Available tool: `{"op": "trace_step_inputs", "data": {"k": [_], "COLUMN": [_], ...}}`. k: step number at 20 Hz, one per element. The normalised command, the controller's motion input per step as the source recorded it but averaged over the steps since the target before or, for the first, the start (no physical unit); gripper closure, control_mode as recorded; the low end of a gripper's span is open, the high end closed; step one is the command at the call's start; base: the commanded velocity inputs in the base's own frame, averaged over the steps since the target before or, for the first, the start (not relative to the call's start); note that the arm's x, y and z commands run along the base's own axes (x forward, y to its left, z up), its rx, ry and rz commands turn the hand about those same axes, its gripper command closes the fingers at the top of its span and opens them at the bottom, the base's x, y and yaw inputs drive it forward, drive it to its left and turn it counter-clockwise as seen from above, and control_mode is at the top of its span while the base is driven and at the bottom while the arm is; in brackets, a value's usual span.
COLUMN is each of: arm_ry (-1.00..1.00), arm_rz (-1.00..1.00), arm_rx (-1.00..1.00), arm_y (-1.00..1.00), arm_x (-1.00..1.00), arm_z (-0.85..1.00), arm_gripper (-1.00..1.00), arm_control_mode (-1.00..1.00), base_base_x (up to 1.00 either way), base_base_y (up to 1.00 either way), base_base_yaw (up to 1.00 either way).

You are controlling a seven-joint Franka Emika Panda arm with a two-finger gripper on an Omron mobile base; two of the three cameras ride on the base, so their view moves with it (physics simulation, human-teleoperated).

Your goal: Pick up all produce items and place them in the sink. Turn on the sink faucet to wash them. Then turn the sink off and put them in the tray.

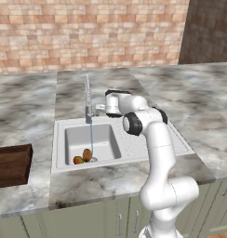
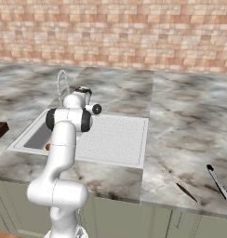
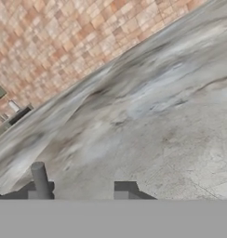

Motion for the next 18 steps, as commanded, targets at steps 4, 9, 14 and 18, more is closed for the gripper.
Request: {"op": "trace_step_inputs", "data": {"k": [4, 9, 14, 18], "arm_ry": [0.01, 0.00, -0.04, -0.12], "arm_rz": [-0.02, 0.00, 0.11, 0.18], "arm_rx": [0.00, 0.00, 0.00, -0.01], "arm_y": [-0.36, 0.01, 0.35, 0.67], "arm_x": [0.00, 0.02, 0.20, 0.27], "arm_z": [-0.19, 0.00, 0.05, 0.20], "arm_gripper": [1.00, 1.00, 1.00, 1.00], "arm_control_mode": [-1.00, -1.00, -1.00, -1.00], "base_base_x": [0.00, 0.00, 0.00, 0.00], "base_base_y": [0.00, 0.00, 0.00, 0.00], "base_base_yaw": [0.00, 0.00, 0.00, 0.00]}}
